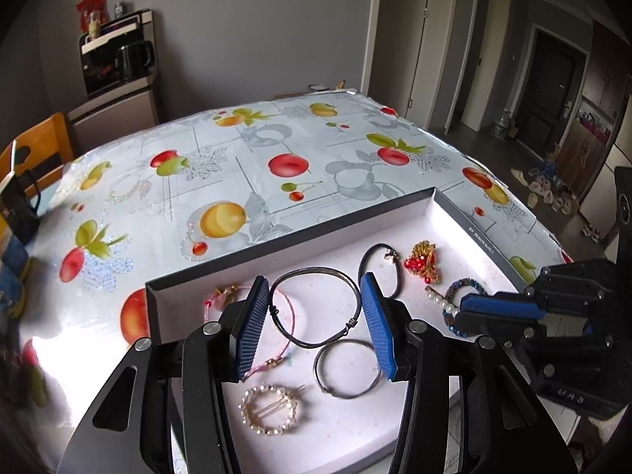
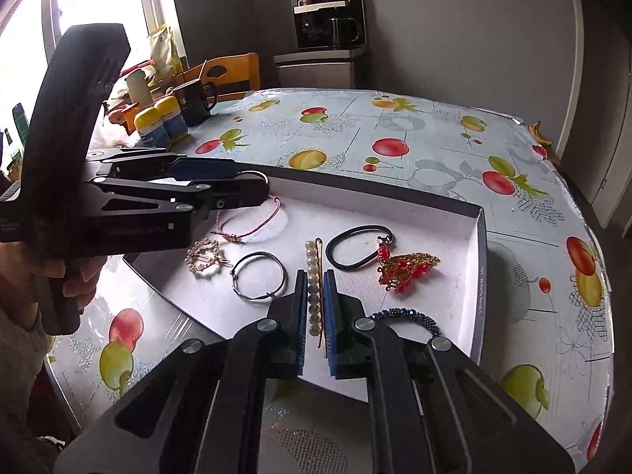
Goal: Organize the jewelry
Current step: 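Lower the bangle and pearl hair pin into the black box and open both tools, then withdraw both tools from the box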
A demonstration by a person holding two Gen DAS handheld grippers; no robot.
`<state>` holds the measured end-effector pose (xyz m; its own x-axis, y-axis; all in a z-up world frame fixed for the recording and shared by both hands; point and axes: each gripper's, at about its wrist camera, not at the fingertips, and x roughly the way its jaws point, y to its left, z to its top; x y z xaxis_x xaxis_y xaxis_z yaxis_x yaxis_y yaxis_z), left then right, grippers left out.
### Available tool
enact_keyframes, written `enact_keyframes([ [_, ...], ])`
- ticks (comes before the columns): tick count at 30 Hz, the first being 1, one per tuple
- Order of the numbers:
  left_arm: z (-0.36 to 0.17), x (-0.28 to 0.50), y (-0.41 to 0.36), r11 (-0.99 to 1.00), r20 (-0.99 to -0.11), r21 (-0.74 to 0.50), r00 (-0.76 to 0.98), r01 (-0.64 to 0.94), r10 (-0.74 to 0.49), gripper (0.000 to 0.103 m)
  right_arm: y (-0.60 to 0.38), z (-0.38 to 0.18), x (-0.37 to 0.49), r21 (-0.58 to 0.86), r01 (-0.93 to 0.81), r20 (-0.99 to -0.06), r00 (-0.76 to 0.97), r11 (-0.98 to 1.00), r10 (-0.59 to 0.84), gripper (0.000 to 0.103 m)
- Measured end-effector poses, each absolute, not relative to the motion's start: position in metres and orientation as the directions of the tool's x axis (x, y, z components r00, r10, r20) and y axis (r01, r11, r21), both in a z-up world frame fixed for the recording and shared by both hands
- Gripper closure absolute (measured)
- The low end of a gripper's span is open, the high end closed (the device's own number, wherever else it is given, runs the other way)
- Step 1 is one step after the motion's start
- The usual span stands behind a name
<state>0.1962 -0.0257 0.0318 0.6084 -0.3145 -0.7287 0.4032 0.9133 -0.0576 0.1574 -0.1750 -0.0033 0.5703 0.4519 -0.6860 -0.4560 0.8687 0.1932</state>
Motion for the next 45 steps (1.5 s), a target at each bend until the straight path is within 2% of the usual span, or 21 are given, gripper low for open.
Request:
enact_keyframes([
  [19,-0.013,0.238,-0.060,0.915,-0.831,-0.053,0.490,0.401,-0.263,0.052,-0.170,-0.042,0.178,0.313,-0.421,-0.749,0.442,0.851,0.494,0.095],
  [29,-0.017,0.242,-0.058,0.919,-0.840,-0.071,0.474,0.388,-0.265,0.052,-0.170,-0.039,0.175,0.313,-0.428,-0.743,0.446,0.848,0.499,0.093],
  [32,-0.015,0.240,-0.057,0.920,-0.838,-0.074,0.475,0.386,-0.267,0.051,-0.170,-0.037,0.173,0.311,-0.431,-0.742,0.446,0.847,0.500,0.083],
  [34,-0.013,0.239,-0.056,0.920,-0.833,-0.073,0.484,0.386,-0.269,0.050,-0.170,-0.035,0.170,0.302,-0.434,-0.741,0.453,0.849,0.496,0.083],
  [37,-0.005,0.231,-0.054,0.917,-0.812,-0.068,0.512,0.394,-0.280,0.041,-0.173,-0.029,0.163,0.282,-0.442,-0.734,0.472,0.852,0.488,0.081],
  [39,0.002,0.225,-0.050,0.914,-0.797,-0.081,0.526,0.397,-0.298,0.032,-0.175,-0.023,0.156,0.271,-0.447,-0.725,0.488,0.852,0.487,0.068],
  [43,0.023,0.208,-0.036,0.914,-0.756,-0.110,0.564,0.391,-0.333,0.026,-0.186,-0.010,0.140,0.242,-0.452,-0.707,0.524,0.859,0.475,0.051],
  [45,0.033,0.196,-0.030,0.912,-0.736,-0.112,0.584,0.394,-0.342,0.022,-0.191,-0.004,0.130,0.217,-0.458,-0.700,0.542,0.862,0.464,0.037],
])
